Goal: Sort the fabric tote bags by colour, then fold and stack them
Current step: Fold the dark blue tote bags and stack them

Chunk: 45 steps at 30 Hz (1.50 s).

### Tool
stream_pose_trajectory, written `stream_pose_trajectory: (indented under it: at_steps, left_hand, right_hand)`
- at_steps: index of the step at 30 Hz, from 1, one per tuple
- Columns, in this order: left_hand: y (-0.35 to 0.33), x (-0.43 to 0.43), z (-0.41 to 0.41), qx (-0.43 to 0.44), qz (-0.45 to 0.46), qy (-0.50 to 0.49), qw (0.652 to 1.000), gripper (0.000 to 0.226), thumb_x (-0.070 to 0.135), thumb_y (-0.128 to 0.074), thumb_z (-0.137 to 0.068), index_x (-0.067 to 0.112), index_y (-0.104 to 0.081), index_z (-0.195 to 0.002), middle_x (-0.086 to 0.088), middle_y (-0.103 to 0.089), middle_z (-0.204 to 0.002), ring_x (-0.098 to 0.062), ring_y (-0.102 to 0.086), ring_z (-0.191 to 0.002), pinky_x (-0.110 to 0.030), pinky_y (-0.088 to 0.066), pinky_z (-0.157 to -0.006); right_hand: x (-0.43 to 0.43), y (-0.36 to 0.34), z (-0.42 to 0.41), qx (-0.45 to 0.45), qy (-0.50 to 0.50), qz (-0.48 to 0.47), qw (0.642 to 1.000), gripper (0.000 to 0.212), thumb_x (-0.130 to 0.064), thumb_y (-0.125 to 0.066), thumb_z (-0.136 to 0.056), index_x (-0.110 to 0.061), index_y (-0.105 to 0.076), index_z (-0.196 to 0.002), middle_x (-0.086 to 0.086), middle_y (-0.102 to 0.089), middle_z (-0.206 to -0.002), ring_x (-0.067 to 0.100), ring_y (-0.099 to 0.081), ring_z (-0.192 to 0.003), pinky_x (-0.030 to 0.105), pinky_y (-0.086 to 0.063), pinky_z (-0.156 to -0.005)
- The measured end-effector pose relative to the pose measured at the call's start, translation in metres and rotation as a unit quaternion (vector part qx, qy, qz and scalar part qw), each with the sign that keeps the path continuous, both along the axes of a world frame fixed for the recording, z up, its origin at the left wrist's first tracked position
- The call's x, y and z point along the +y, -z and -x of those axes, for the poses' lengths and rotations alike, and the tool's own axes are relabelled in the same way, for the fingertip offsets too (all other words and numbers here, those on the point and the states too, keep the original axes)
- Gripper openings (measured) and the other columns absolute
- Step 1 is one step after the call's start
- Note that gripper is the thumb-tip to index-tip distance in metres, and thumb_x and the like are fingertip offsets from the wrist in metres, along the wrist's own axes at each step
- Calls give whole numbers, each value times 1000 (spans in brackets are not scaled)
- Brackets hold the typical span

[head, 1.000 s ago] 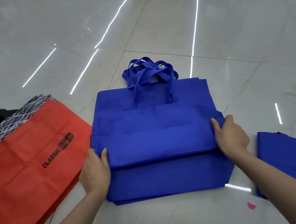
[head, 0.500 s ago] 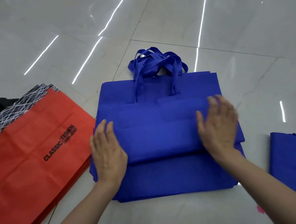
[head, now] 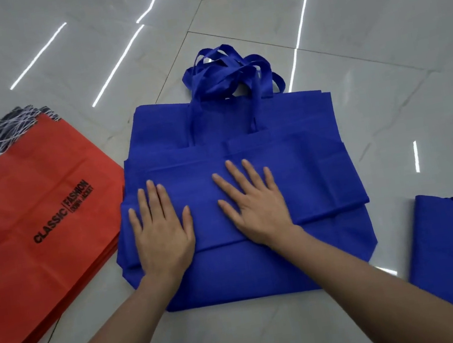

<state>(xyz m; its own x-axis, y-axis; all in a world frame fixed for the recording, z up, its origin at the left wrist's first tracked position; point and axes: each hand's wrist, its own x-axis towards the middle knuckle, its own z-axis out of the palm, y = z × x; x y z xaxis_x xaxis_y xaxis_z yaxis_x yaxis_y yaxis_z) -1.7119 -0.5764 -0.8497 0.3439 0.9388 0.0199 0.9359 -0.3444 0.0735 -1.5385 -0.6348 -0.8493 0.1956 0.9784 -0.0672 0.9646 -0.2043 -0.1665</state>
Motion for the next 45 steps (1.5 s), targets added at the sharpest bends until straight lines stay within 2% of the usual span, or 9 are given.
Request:
stream_pose_trajectory:
  at_steps: [6, 13, 17, 20, 26, 32, 36, 40, 45]
  left_hand:
    - [-2, -1, -1, -2, 8, 4, 1000, 69, 46, -22, -93, -2, -29, -143, -17, -25, -152, -33, -23, -141, -52, -18, -111]
    - [-12, -13, 5, 17, 29, 18, 999, 71, 50, -25, -90, -1, -40, -138, -18, -38, -145, -34, -36, -134, -50, -25, -108]
    - [-28, -22, 11, 28, -14, 77, 996, 51, 42, -34, -87, 1, -59, -103, -20, -58, -112, -35, -54, -101, -51, -39, -92]
    - [-28, -16, 11, 30, -33, 126, 991, 53, 40, -33, -88, 4, -60, -116, -18, -54, -128, -34, -49, -121, -52, -22, -105]
    - [-19, -21, 10, 36, 53, 141, 988, 65, 50, -20, -91, 12, -43, -139, -10, -35, -149, -30, -26, -140, -49, -16, -112]
    - [-19, -24, 20, 22, 67, 185, 980, 64, 51, -22, -93, 11, -47, -136, -10, -45, -142, -33, -28, -138, -46, -17, -112]
    - [-20, -28, 29, 23, 64, 214, 975, 70, 55, -9, -96, 13, -50, -133, -8, -49, -137, -29, -28, -135, -45, -20, -110]
    - [-23, -29, 32, 27, 79, 211, 974, 69, 56, -8, -96, 17, -50, -134, -11, -46, -140, -28, -30, -133, -46, -26, -107]
    - [-30, -31, 36, 41, 99, 210, 972, 65, 58, -9, -95, 26, -48, -136, -20, -40, -142, -34, -48, -122, -47, -42, -96]
  right_hand:
    - [-40, -7, -68, -61, 85, 37, 994, 60, -63, -4, -89, -45, -4, -147, -8, -6, -159, 24, -1, -147, 42, 8, -114]
    - [-62, -16, -74, -68, 151, 58, 985, 64, -64, -3, -88, -43, -8, -148, -2, -10, -159, 33, -3, -146, 49, -2, -116]
    - [-93, -19, -67, -73, 144, 52, 985, 66, -60, -11, -89, -34, -32, -146, 7, -27, -155, 38, -17, -142, 51, -6, -114]
    - [-96, -25, -61, -72, 163, -21, 984, 57, -51, -28, -91, -14, -62, -118, 21, -53, -126, 41, -44, -123, 56, -22, -109]
    - [-45, -32, -50, 40, 210, -91, 973, 49, -36, -58, -91, 0, -51, -124, 21, -53, -122, 37, -48, -114, 48, -35, -105]
    - [-8, -40, -59, 69, 238, -57, 967, 64, -44, -52, -93, -6, -33, -141, 13, -47, -132, 30, -42, -119, 37, -28, -108]
    - [3, -49, -71, 245, 289, -40, 924, 53, -36, -61, -89, -8, -43, -131, 10, -57, -118, 30, -48, -113, 43, -41, -97]
    - [-9, -70, -65, 402, 218, -149, 877, 13, -11, -56, -88, -13, -51, -100, -1, -60, -95, 15, -54, -88, 30, -48, -74]
    - [-41, -98, -55, 419, 115, -239, 868, 42, 2, -55, -85, -21, -48, -120, -13, -56, -98, 3, -54, -87, 14, -45, -74]
